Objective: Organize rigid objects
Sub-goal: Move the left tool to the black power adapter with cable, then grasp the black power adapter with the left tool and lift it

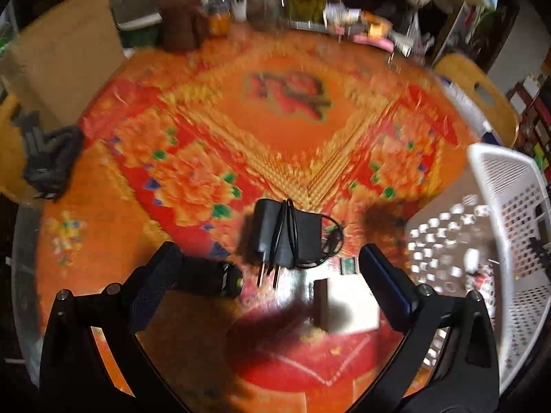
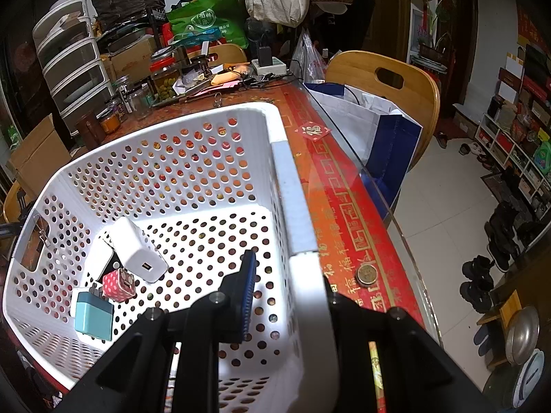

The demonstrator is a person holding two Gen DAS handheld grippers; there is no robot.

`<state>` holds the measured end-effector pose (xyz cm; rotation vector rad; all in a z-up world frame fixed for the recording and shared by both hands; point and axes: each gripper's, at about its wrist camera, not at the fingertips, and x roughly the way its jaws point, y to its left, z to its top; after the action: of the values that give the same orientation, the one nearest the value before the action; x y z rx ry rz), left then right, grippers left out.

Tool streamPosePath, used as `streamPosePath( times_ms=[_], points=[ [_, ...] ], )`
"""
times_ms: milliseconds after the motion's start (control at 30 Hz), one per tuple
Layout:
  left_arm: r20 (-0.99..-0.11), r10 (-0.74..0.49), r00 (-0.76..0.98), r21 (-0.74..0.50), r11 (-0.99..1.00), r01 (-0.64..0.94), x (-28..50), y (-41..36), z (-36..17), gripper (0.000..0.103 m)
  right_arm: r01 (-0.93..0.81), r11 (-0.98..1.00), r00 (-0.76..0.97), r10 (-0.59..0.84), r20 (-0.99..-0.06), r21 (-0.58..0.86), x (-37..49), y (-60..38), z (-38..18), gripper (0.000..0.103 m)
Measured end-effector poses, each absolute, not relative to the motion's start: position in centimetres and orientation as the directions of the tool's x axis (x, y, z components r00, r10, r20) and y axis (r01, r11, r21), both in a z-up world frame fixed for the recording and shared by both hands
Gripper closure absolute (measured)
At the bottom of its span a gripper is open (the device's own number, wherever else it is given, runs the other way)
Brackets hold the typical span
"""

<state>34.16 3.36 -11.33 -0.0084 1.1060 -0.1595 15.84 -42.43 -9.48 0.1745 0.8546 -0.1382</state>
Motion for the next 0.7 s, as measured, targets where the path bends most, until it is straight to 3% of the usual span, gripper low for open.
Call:
streamPosePath(
  times_ms=[200, 267, 433, 533, 567, 700],
  points=[
    [-0.916, -0.069, 0.396, -0.015, 0.99, 0.139, 35.8, 0.8, -14.2, 0.002, 0.189, 0.978, 0.644, -0.053, -0.763, 0.091, 15.8, -42.4, -9.5, 0.081],
    [-0.916, -0.029, 0.399, 0.02, 0.993, 0.12, 36.4, 0.2, -14.9, 0.009, 0.189, 0.978, 0.644, -0.054, -0.763, 0.09, 15.8, -42.4, -9.6, 0.081],
    [-0.917, -0.01, 0.399, 0.026, 0.996, 0.085, 36.9, 0.6, -15.1, 0.012, 0.188, 0.978, 0.644, -0.055, -0.763, 0.089, 15.8, -42.4, -9.6, 0.081],
    [-0.924, 0.004, 0.382, 0.044, 0.994, 0.095, 37.1, 0.0, -15.8, 0.033, 0.188, 0.978, 0.645, -0.053, -0.762, 0.091, 15.8, -42.5, -9.6, 0.081],
    [-0.921, -0.017, 0.389, 0.021, 0.995, 0.095, 37.1, 0.0, -15.8, 0.047, 0.188, 0.978, 0.645, -0.052, -0.762, 0.092, 15.8, -42.5, -9.6, 0.081],
    [-0.91, 0.004, 0.414, 0.041, 0.996, 0.081, 36.7, -0.4, -15.4, 0.047, 0.188, 0.978, 0.643, -0.054, -0.764, 0.09, 15.8, -42.5, -9.5, 0.081]
  ],
)
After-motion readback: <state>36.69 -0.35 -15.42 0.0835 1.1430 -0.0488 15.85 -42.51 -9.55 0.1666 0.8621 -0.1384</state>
